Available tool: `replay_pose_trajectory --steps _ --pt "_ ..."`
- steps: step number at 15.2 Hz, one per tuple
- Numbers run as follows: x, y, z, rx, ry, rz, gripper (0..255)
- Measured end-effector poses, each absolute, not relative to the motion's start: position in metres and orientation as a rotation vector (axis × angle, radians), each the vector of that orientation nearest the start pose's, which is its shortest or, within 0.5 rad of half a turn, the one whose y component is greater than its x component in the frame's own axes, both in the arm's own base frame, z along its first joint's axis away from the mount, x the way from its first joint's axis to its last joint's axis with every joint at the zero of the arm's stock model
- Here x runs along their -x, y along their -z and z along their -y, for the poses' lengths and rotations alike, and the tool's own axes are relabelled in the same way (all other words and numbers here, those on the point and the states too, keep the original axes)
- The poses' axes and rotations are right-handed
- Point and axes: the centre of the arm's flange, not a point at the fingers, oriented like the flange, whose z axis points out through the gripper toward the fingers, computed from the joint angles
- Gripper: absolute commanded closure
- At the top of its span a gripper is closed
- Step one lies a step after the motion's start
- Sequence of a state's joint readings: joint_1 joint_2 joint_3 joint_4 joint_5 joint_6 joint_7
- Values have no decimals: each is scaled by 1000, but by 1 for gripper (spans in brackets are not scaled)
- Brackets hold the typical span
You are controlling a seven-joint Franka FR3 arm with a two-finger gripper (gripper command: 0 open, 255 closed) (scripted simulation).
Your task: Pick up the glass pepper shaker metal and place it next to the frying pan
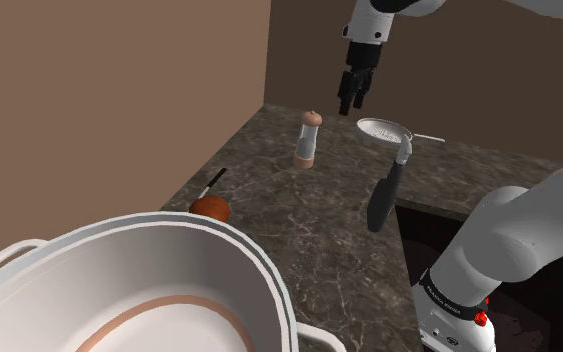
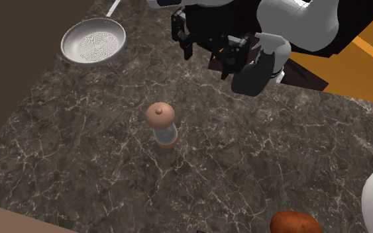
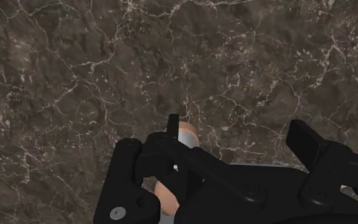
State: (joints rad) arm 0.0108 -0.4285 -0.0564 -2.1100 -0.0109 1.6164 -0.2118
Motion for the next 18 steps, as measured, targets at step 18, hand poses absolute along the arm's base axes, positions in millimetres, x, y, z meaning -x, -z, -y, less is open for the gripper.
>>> replay_pose_trajectory --steps 18 --pt "-564 -511 28 3123 -140 400 0"
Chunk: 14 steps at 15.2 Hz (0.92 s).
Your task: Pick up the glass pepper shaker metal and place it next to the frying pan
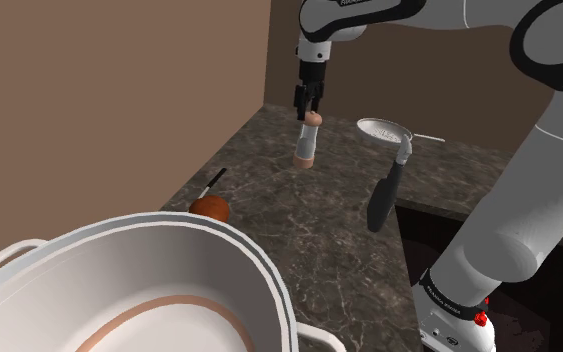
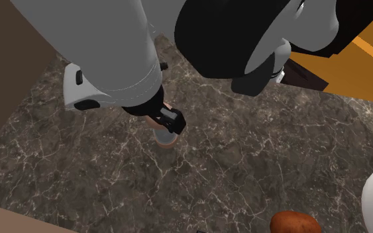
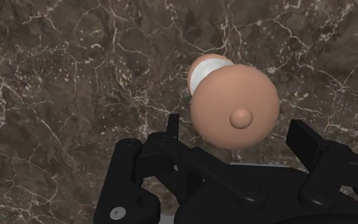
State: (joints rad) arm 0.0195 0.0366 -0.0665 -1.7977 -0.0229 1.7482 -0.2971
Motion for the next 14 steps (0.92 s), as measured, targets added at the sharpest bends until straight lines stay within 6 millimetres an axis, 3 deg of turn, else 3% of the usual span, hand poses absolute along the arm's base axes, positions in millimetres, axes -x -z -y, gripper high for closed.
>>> replay_pose_trajectory --steps 7,8,14 --pt "-563 -504 28 3123 -140 401 0" --pt "-563 -504 28 3123 -140 401 255" --pt "-563 -504 28 3123 -139 401 255"
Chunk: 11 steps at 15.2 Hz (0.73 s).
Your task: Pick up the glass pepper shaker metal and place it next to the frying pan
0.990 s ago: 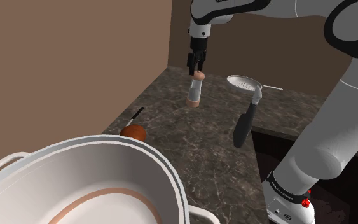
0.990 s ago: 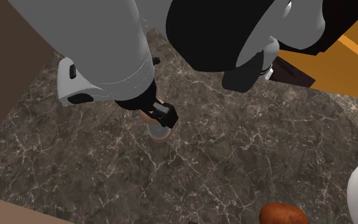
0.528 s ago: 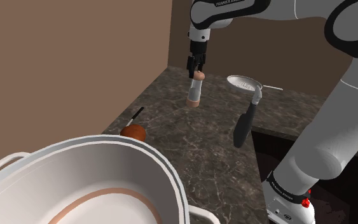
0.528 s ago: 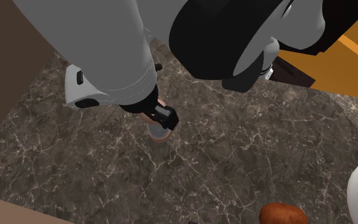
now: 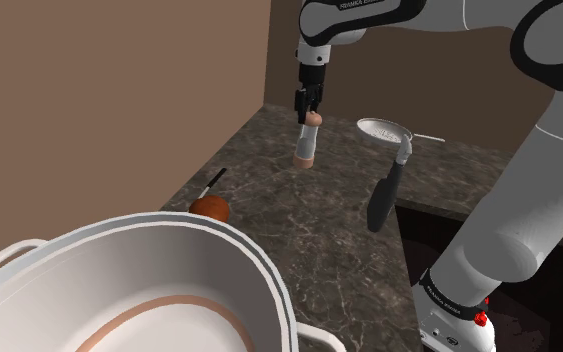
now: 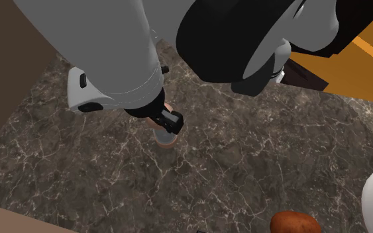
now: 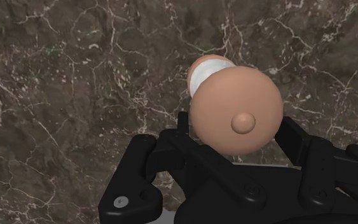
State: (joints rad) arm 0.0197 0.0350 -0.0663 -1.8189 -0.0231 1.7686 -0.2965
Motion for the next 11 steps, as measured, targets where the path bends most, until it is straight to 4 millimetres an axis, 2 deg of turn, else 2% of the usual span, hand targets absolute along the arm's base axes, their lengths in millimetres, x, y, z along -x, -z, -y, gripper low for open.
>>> replay_pose_trajectory --steps 5,11 --pt "-563 -506 28 3123 -140 401 255" --pt "-563 -535 28 3123 -139 401 255"
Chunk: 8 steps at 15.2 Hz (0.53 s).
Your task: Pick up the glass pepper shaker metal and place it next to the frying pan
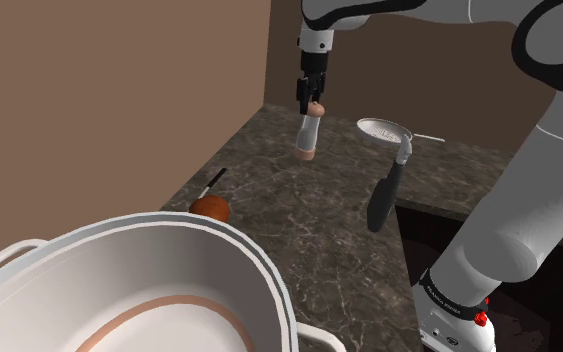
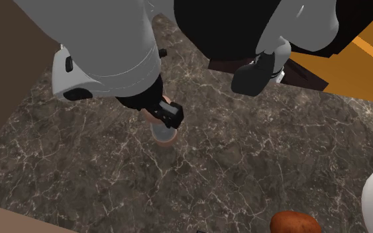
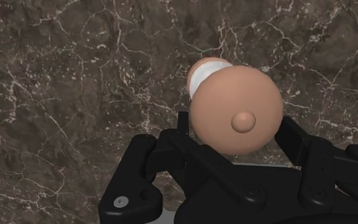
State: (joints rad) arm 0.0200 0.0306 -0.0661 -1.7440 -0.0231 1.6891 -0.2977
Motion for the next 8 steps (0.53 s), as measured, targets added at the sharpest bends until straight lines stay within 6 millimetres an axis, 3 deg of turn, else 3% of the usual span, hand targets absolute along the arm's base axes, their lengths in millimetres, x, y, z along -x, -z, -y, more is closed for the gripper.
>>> replay_pose_trajectory --steps 8 --pt "-563 -578 29 3123 -139 401 255"
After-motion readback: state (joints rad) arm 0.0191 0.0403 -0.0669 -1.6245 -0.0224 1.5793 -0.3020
